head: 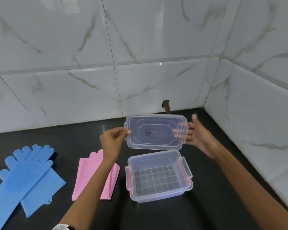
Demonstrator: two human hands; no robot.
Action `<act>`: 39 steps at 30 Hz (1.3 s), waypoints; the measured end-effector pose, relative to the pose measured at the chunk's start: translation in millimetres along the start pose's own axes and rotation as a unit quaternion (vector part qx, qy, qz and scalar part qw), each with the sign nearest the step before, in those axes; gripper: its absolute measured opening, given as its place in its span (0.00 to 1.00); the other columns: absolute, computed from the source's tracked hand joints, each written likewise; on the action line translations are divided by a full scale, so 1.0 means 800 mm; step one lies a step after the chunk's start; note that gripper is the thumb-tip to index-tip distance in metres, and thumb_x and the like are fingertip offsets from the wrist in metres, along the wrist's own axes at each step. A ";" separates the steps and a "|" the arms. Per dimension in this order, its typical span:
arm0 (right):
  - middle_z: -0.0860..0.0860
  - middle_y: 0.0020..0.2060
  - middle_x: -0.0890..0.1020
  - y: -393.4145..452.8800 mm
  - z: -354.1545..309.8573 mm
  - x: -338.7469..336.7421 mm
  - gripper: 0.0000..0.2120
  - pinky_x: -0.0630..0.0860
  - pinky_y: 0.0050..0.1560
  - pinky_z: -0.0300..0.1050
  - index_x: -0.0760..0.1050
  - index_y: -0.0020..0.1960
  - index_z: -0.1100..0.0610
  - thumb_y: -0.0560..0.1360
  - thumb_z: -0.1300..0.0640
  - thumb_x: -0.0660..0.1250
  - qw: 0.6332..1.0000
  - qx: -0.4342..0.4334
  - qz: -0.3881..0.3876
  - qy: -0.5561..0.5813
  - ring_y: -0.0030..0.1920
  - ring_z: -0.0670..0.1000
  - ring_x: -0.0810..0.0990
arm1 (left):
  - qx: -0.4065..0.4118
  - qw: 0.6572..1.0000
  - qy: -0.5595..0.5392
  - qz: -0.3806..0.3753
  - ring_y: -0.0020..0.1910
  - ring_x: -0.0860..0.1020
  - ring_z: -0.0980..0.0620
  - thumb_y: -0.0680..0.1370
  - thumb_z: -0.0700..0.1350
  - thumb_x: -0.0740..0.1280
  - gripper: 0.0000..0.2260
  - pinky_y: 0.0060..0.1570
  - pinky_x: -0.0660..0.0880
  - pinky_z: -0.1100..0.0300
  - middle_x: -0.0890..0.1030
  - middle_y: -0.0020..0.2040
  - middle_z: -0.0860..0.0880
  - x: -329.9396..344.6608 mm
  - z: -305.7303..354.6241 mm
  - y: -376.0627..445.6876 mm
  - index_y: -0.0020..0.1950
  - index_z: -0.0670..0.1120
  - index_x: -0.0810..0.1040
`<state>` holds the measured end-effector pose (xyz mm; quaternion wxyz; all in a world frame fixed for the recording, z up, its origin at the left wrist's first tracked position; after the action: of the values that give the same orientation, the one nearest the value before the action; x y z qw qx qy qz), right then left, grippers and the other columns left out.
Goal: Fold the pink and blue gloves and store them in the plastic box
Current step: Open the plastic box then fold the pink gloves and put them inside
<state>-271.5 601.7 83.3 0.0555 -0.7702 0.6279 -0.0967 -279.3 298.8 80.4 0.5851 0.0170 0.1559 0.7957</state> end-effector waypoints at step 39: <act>0.56 0.64 0.76 -0.118 0.109 0.059 0.19 0.71 0.60 0.48 0.73 0.65 0.58 0.75 0.59 0.68 0.816 -0.145 0.228 -0.512 0.63 0.57 0.75 | -0.061 0.981 0.123 -0.136 0.54 0.70 0.77 0.82 0.51 0.56 0.23 0.54 0.68 0.77 0.66 0.54 0.74 -0.007 -0.052 -0.188 0.75 0.45 0.62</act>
<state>-153.3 571.6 21.3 0.2767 -0.5427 0.6732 0.4192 -147.4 324.0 1.2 0.6641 -0.1385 0.1790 0.7126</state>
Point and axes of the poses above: each hand's wrist, its own y-axis towards the middle knuckle, its own x-axis out of the palm, z = x × y, the point moved 5 cm from there along y, towards the middle knuckle
